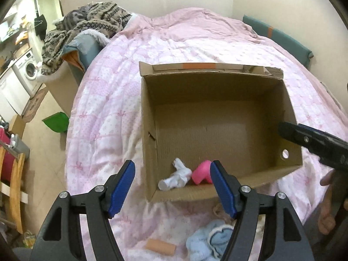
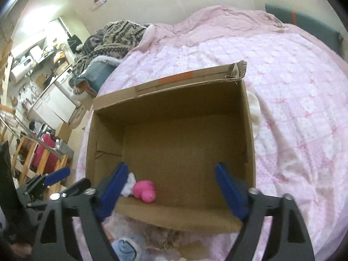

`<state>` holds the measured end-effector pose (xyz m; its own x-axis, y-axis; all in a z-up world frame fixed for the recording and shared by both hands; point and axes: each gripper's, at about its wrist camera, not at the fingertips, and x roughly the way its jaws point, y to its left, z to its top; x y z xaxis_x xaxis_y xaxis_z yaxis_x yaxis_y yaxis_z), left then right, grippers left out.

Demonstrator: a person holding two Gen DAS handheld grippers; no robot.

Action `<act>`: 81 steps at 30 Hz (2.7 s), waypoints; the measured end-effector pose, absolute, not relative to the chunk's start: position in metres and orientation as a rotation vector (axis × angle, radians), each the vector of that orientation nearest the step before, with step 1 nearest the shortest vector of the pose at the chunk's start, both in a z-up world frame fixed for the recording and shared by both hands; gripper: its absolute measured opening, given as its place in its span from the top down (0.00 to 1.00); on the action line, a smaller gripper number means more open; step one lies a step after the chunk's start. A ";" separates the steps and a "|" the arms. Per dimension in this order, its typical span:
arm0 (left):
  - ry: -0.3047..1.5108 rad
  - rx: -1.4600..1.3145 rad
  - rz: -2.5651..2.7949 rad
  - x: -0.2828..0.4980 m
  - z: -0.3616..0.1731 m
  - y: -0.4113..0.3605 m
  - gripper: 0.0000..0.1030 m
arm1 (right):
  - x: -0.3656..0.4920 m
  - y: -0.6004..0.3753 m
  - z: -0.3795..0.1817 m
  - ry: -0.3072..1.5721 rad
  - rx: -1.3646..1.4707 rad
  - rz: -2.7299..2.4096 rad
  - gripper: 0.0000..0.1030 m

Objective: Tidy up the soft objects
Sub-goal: 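Open both grippers to drop the duck and sock into the box, then grasp the cream scrunchie with the right gripper while the left reaches the foam roller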

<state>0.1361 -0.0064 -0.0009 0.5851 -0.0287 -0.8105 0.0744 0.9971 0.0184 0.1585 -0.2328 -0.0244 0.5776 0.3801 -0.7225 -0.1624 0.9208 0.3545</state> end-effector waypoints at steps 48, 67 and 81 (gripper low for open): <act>1.145 -0.171 0.063 0.076 -0.047 0.048 0.33 | 0.085 -0.230 -0.153 1.521 0.344 0.224 0.66; 1.224 -0.263 0.136 0.072 -0.062 0.073 0.34 | 0.064 -0.227 -0.042 1.092 0.300 0.405 0.84; 1.434 -0.299 0.104 0.080 -0.118 0.055 0.46 | 0.072 -0.229 -0.060 1.089 0.338 0.400 0.84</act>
<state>0.0804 0.0549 -0.1177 0.1394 -0.1079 -0.9843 -0.2493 0.9582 -0.1404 0.0723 -0.2292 -0.0605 0.4051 0.4726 -0.7826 -0.1470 0.8786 0.4545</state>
